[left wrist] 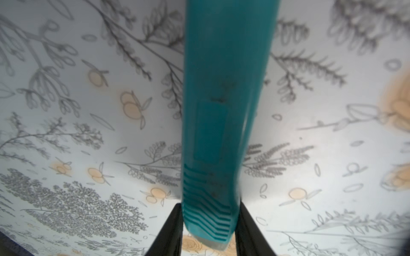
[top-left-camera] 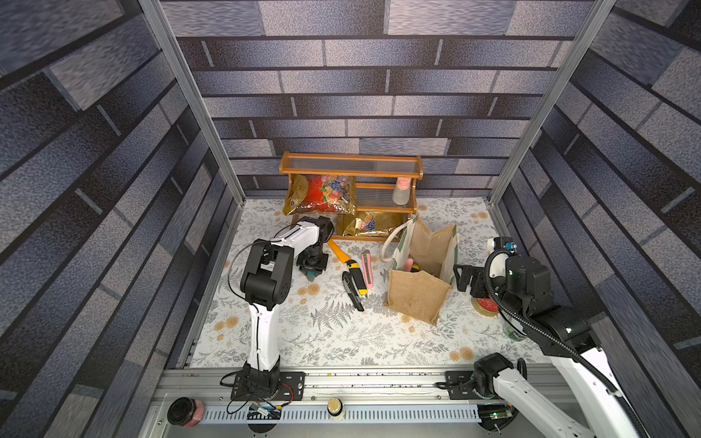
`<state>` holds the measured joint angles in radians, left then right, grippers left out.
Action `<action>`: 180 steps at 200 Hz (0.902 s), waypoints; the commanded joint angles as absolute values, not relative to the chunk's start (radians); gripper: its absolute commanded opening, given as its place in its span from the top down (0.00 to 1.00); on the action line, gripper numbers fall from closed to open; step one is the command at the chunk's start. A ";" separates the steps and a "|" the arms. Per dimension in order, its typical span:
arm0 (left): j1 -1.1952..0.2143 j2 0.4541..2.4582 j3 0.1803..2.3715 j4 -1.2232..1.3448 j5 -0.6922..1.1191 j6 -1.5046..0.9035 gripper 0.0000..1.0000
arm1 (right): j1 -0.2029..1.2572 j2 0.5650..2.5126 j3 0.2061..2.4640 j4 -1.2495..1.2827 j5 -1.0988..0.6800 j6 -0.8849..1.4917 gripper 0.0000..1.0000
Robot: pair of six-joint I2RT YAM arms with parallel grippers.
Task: Place the art knife into the pouch
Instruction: Move the utility knife at the center of the board.
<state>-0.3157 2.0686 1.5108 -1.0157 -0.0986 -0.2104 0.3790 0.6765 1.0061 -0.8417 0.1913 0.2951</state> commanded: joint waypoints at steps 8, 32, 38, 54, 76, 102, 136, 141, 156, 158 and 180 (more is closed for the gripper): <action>-0.334 2.017 1.413 -0.965 -0.018 -0.261 0.67 | 0.374 0.673 1.019 -0.850 0.204 0.305 0.00; -0.334 1.948 1.331 -0.903 -0.008 -0.280 0.68 | 0.374 0.670 1.018 -0.853 0.201 0.313 0.00; -0.332 1.934 1.313 -0.888 -0.004 -0.283 0.68 | 0.374 0.668 1.016 -0.854 0.200 0.315 0.00; -0.328 1.904 1.267 -0.851 0.008 -0.294 0.68 | 0.374 0.663 1.010 -0.853 0.201 0.325 0.00; -0.326 1.882 1.226 -0.819 0.023 -0.306 0.70 | 0.374 0.660 1.003 -0.853 0.193 0.335 0.00; -0.316 1.861 1.196 -0.791 0.065 -0.313 0.70 | 0.374 0.654 0.999 -0.858 0.184 0.348 0.00; -0.308 1.810 1.181 -0.773 0.113 -0.326 0.71 | 0.374 0.647 0.992 -0.859 0.178 0.358 0.00; -0.308 1.803 1.180 -0.770 0.128 -0.327 0.71 | 0.374 0.647 0.992 -0.860 0.177 0.358 0.00; -0.313 1.782 1.177 -0.767 0.155 -0.332 0.71 | 0.374 0.647 0.992 -0.858 0.177 0.359 0.00; -0.313 1.779 1.178 -0.767 0.159 -0.333 0.71 | 0.374 0.648 0.992 -0.858 0.177 0.359 0.00; -0.326 1.742 1.177 -0.771 0.165 -0.342 0.72 | 0.374 0.652 0.993 -0.855 0.179 0.359 0.00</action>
<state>-0.3130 1.8153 1.1870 -0.7731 0.1165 -0.3141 0.3790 0.6537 1.0004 -0.8421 0.1825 0.3443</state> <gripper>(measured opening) 0.376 0.999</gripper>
